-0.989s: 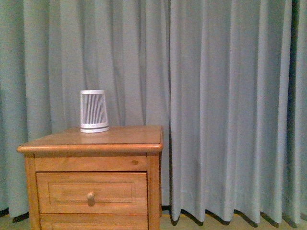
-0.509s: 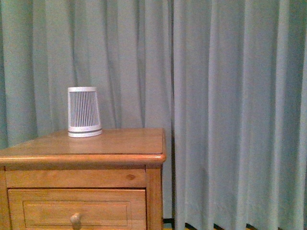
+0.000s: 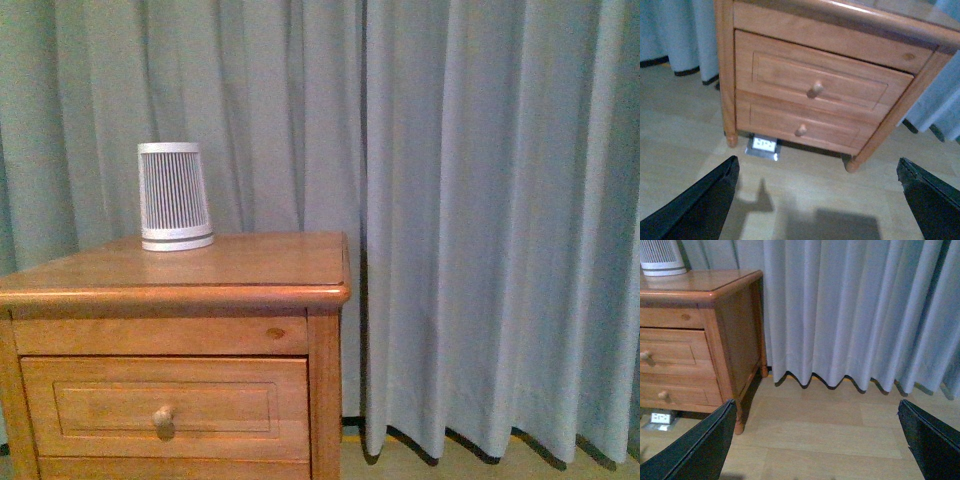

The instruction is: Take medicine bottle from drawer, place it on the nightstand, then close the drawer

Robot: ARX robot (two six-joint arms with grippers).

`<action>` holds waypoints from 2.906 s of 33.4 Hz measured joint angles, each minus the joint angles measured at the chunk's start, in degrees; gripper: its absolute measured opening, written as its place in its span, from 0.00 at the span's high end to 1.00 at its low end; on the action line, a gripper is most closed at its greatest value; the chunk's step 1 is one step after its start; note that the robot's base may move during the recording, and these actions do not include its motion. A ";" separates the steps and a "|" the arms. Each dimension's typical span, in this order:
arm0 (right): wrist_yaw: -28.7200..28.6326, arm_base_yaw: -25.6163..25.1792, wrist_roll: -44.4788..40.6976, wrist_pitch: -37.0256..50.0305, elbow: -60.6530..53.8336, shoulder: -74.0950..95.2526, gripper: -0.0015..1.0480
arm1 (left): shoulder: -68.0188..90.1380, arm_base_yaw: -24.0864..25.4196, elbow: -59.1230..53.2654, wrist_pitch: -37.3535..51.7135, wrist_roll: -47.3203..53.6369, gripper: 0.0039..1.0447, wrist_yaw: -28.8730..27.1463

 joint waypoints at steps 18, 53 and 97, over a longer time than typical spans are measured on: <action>0.00 0.00 0.02 0.00 0.00 0.00 0.07 | 58.23 -13.42 37.81 16.76 9.07 0.06 -10.01; 0.00 0.00 0.00 0.00 0.00 0.00 0.07 | 88.28 -11.26 63.06 22.58 16.17 0.06 -7.98; 0.00 0.00 0.00 0.00 0.00 0.00 0.07 | 92.63 -10.71 71.71 17.51 13.99 0.76 -7.08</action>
